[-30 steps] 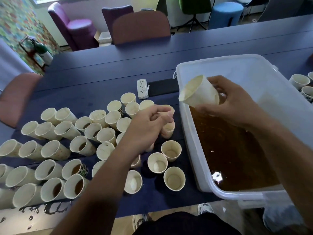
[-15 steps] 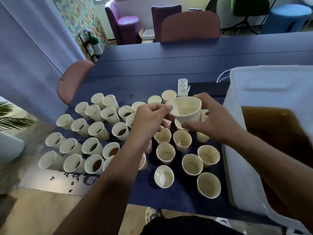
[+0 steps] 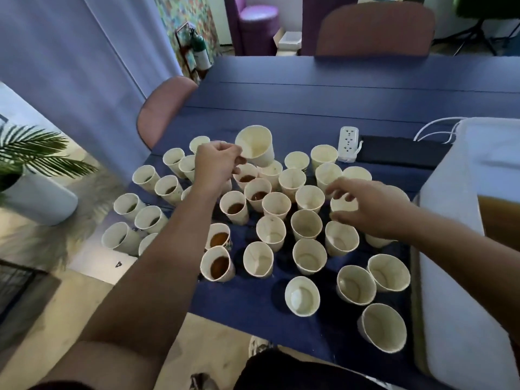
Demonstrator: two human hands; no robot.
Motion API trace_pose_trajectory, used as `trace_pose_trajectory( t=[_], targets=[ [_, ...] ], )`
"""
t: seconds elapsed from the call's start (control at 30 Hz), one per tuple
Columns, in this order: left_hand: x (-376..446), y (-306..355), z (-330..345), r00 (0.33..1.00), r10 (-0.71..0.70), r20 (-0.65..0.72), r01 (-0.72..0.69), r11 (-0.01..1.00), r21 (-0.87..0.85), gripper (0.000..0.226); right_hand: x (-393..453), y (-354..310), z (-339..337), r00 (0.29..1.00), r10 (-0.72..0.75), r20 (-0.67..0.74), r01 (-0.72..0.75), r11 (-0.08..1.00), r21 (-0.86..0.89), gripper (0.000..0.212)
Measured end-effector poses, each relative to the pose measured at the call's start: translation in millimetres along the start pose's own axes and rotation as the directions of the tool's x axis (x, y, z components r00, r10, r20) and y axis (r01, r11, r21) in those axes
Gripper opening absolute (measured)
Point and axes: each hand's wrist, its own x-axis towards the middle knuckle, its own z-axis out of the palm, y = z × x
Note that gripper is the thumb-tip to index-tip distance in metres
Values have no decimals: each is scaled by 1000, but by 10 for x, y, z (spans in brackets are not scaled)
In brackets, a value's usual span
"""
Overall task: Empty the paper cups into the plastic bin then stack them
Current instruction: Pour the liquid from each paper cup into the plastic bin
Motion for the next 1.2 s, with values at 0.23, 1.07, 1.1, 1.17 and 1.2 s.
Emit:
trace_pose_trajectory(
  t=[0.23, 1.07, 1.1, 1.17, 1.2],
  targets=[
    [927, -154, 129, 997, -43, -64, 51, 991, 126, 15, 332, -269, 234, 999, 2, 46, -6, 997, 72, 36],
    [1321, -627, 393, 938, -178, 297, -179, 484, 857, 11, 521, -305, 490, 997, 14, 71, -27, 983, 180, 24],
    [1299, -619, 384, 940, -169, 297, -191, 462, 866, 17, 506, -293, 484, 998, 15, 64, -27, 983, 179, 23],
    [1261, -593, 355, 941, -154, 301, -206, 444, 872, 25, 477, -263, 472, 998, 19, 53, -28, 984, 177, 23],
    [1249, -574, 338, 942, -153, 299, -210, 429, 879, 23, 466, -247, 469, 998, 21, 54, -30, 983, 179, 23]
  ],
)
